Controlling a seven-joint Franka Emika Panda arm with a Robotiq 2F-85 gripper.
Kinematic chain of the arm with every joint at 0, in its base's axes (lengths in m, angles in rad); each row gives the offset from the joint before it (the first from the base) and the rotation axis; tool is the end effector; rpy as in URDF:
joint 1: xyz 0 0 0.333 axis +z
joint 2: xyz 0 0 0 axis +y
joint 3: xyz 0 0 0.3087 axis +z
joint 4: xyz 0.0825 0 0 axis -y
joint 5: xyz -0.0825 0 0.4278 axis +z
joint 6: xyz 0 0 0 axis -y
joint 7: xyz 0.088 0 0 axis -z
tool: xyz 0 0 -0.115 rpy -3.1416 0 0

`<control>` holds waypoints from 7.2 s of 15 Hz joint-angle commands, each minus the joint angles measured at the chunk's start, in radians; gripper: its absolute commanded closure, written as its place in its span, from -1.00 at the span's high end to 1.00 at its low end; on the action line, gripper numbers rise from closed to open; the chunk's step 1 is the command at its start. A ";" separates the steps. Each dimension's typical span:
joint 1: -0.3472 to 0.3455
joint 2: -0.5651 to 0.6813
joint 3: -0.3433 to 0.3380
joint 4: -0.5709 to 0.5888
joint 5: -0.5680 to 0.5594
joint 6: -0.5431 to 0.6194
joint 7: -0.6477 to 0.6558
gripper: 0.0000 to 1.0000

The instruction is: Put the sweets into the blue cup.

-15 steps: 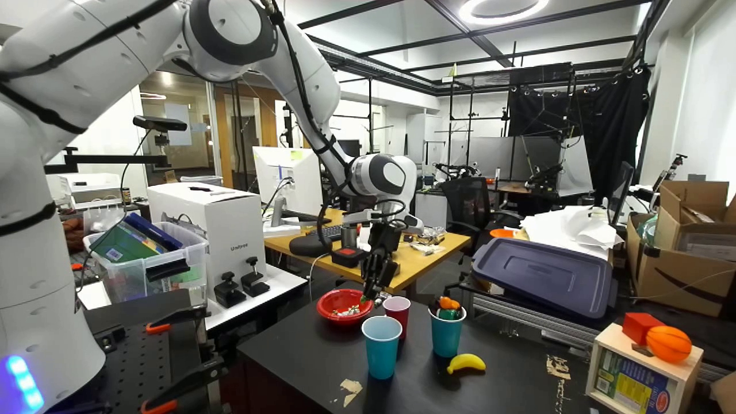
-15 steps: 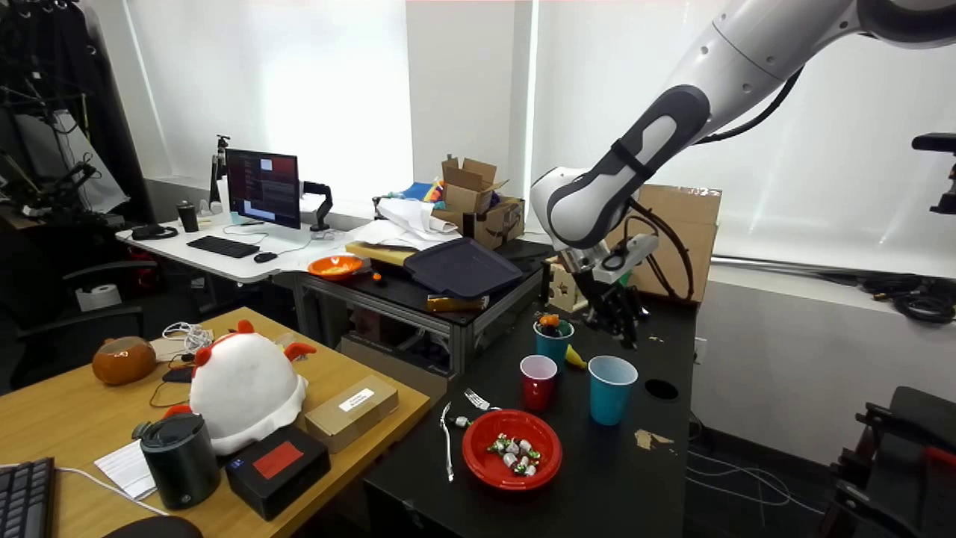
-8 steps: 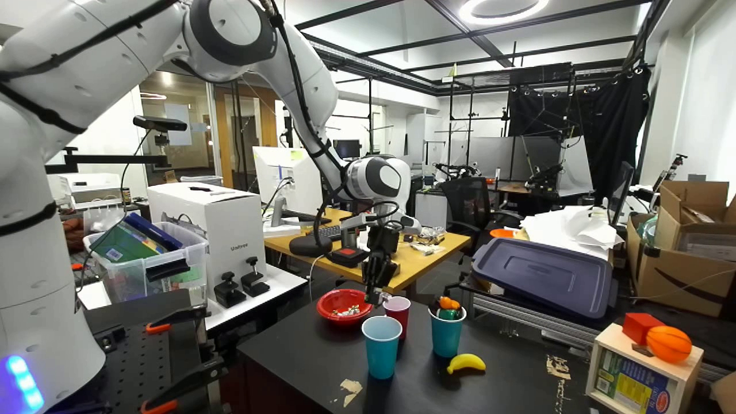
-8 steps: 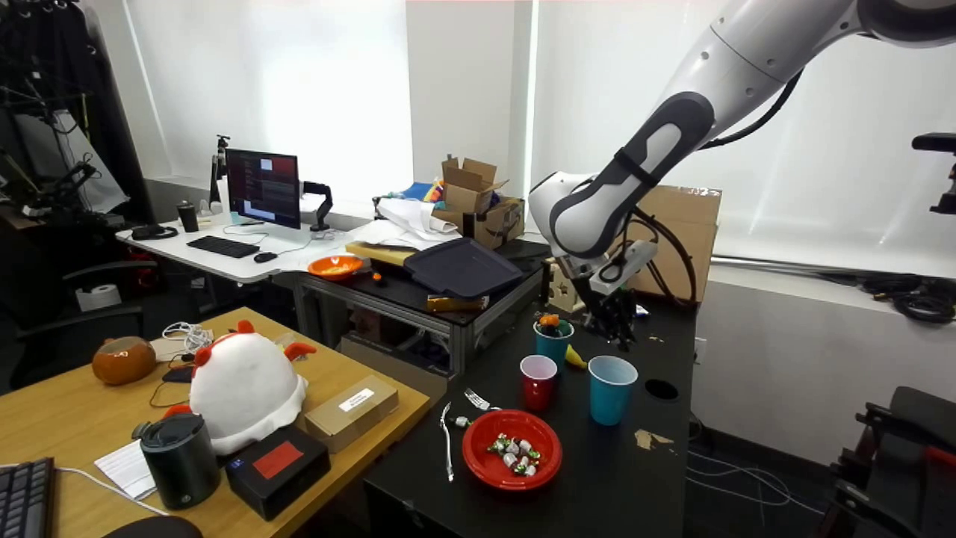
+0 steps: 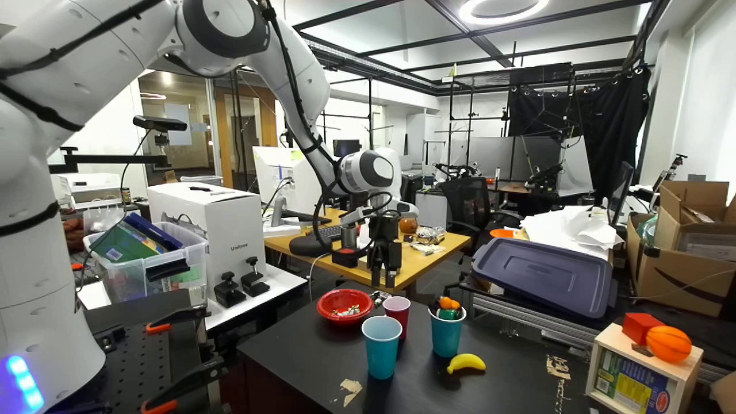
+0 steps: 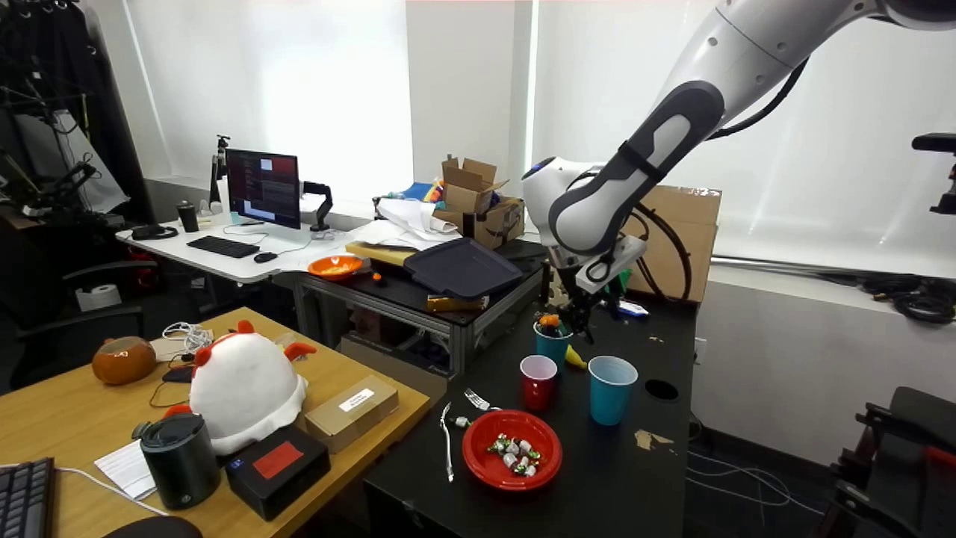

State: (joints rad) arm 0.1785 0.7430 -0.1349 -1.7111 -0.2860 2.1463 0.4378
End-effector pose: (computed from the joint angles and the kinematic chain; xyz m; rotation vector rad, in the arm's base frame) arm 0.6572 0.0165 0.0965 2.7407 -0.2457 -0.3100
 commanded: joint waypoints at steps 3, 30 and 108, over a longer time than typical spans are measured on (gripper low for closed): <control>0.072 -0.159 0.041 -0.054 -0.049 0.007 -0.041 1.00; -0.025 -0.476 0.194 0.024 0.087 -0.375 -0.403 1.00; -0.036 -0.498 0.194 0.043 0.115 -0.357 -0.376 1.00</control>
State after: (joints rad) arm 0.1530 0.2443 0.0471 -1.6717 -0.1686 1.7928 0.0597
